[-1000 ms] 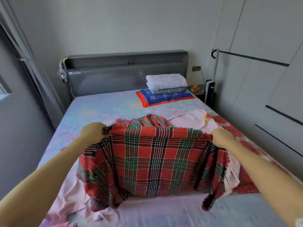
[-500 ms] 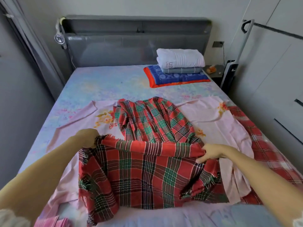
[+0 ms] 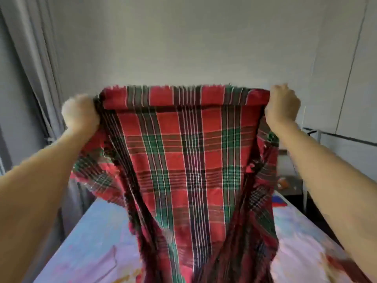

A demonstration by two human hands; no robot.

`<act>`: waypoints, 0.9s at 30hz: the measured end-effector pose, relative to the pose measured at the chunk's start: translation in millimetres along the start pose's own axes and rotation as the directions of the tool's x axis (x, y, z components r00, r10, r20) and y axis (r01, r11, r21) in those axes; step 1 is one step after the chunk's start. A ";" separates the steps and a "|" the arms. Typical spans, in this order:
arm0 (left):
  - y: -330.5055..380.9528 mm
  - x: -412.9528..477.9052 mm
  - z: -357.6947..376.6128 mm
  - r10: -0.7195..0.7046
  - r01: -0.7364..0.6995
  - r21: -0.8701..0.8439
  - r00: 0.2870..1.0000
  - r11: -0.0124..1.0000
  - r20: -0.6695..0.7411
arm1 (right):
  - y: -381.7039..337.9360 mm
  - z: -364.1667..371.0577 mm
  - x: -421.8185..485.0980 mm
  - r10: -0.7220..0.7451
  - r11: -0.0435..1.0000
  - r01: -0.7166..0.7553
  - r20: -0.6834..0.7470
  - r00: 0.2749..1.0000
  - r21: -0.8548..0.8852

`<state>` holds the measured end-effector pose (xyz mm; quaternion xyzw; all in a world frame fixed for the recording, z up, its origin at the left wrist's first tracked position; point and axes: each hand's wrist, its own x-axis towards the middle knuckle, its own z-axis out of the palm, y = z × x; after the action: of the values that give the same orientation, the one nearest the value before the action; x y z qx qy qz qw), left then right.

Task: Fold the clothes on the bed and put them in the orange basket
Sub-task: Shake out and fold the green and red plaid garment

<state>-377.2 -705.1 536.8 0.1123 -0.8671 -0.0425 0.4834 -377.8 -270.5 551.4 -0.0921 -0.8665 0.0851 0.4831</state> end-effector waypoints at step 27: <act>-89.1 -328.7 -180.5 0.259 -0.256 -0.171 0.368 0.952 0.893 | 164.6 -150.8 -313.2 -0.139 0.990 0.089 0.875 0.463 0.110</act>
<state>-43.7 -707.8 343.6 -0.0659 -0.9957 -0.0220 -0.0616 -74.8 -178.0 333.3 0.0345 -0.9931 0.1091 -0.0243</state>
